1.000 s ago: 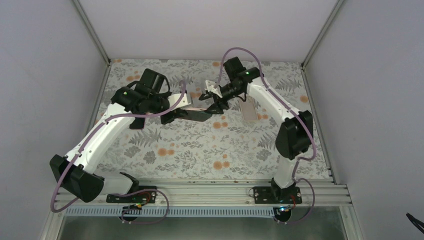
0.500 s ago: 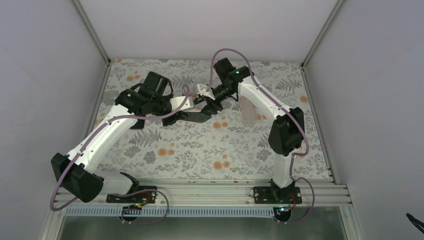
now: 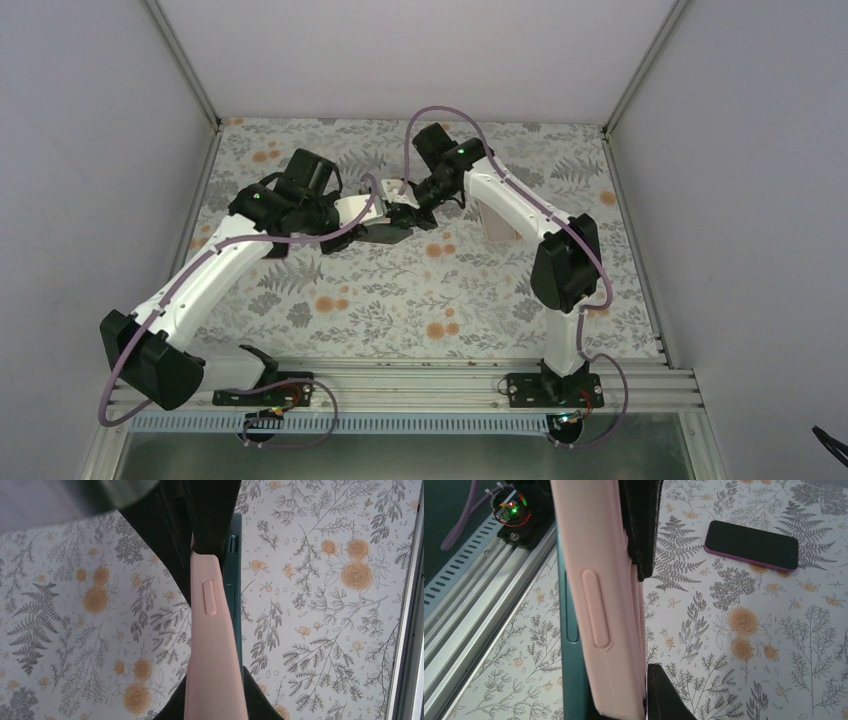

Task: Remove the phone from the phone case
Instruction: Remove the phone case from the phone.

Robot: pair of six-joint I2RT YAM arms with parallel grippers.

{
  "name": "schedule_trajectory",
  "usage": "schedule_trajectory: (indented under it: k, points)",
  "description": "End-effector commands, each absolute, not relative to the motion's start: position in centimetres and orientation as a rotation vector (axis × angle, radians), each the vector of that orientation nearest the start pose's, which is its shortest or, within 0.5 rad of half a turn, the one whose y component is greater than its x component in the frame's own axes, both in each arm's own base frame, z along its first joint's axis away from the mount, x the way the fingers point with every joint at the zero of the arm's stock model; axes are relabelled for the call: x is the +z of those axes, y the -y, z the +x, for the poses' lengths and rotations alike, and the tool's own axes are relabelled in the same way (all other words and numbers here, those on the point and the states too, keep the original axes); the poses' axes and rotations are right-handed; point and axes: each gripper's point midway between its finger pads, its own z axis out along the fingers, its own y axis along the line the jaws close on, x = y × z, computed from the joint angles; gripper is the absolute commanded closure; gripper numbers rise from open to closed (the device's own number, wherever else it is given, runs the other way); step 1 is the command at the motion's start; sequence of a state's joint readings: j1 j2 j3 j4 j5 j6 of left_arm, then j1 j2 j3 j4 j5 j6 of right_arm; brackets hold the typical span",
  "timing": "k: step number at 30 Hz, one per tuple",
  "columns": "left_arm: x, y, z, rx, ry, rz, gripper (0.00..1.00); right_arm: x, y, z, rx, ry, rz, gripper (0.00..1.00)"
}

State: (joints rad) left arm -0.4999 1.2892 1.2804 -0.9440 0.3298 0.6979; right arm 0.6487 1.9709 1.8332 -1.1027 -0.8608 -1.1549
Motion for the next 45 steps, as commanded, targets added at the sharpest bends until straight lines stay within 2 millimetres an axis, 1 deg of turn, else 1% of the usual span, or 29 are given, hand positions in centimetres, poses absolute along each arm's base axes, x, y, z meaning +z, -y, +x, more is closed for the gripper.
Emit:
schedule_trajectory:
  k: [1,4,5,6,8,9,13,14,16,19,20,22,25,26,28,30,31,33,35,37,40,42,45]
  points:
    - [40.7,23.7,37.1,-0.017,-1.283,1.063,0.93,28.0,-39.9,12.9,1.660,-1.150,-1.995,0.97]
    - [40.2,23.5,36.0,-0.029,-1.288,1.104,0.75,28.3,-39.5,13.7,1.624,-1.178,-1.979,0.97]
    - [40.2,23.4,35.5,-0.027,-1.283,1.112,0.66,28.4,-39.3,14.2,1.608,-1.194,-1.965,0.97]
    - [40.0,23.2,35.0,-0.022,-1.275,1.124,0.54,28.4,-39.1,14.8,1.597,-1.223,-1.945,0.97]
    - [39.6,22.6,34.1,-0.003,-1.273,1.134,0.34,28.5,-38.4,16.2,1.576,-1.258,-1.901,0.97]
    - [39.5,22.2,33.6,0.007,-1.276,1.136,0.26,28.6,-37.9,16.9,1.565,-1.277,-1.876,0.97]
    - [39.1,20.3,31.6,0.063,-1.280,1.124,0.04,29.0,-36.1,19.5,1.509,-1.343,-1.786,0.97]
    - [39.1,19.8,31.1,0.080,-1.274,1.118,0.00,29.1,-35.8,20.2,1.488,-1.358,-1.765,0.97]
    - [39.3,19.0,30.5,0.105,-1.274,1.109,0.00,29.4,-35.4,21.8,1.442,-1.408,-1.713,0.96]
    - [40.0,18.5,30.5,0.124,-1.280,1.078,0.00,29.9,-35.5,24.3,1.353,-1.495,-1.625,0.97]
    - [40.5,18.4,30.5,0.130,-1.272,1.061,0.00,30.3,-35.7,25.2,1.321,-1.520,-1.590,0.97]
    - [41.4,18.5,30.6,0.118,-1.259,1.032,0.00,31.1,-36.1,27.4,1.240,-1.568,-1.497,0.97]
    - [42.4,18.9,31.3,0.104,-1.244,0.988,0.00,33.2,-36.5,30.0,1.154,-1.584,-1.364,0.97]
    - [42.5,19.1,31.7,0.097,-1.246,0.978,0.00,33.9,-36.5,31.2,1.109,-1.598,-1.303,0.97]
    - [42.3,19.7,32.2,0.079,-1.251,0.959,0.00,35.4,-36.1,34.2,1.000,-1.664,-1.100,0.97]
    - [41.9,20.2,32.9,0.068,-1.258,0.931,0.00,37.2,-35.3,37.1,0.902,-1.697,-0.901,0.97]
    - [41.6,20.5,33.2,0.063,-1.262,0.920,0.00,37.7,-34.8,38.3,0.852,-1.705,-0.834,0.97]
    - [41.1,20.9,33.6,0.052,-1.267,0.899,0.00,38.6,-34.4,39.4,0.810,-1.695,-0.774,0.97]
    - [40.6,21.5,33.8,0.038,-1.261,0.892,0.00,39.2,-34.3,40.4,0.798,-1.708,-0.711,0.97]
    - [40.0,22.4,33.9,0.022,-1.254,0.896,0.00,39.3,-34.3,41.3,0.793,-1.728,-0.662,0.97]
    - [38.6,23.7,34.0,0.010,-1.257,0.923,0.00,39.3,-34.0,42.6,0.766,-1.745,-0.592,0.97]
    - [37.8,24.4,34.2,0.007,-1.259,0.935,0.00,39.4,-33.8,43.0,0.758,-1.744,-0.569,0.97]
    - [37.0,25.0,34.7,0.010,-1.261,0.930,0.00,39.4,-33.8,43.4,0.760,-1.750,-0.539,0.97]
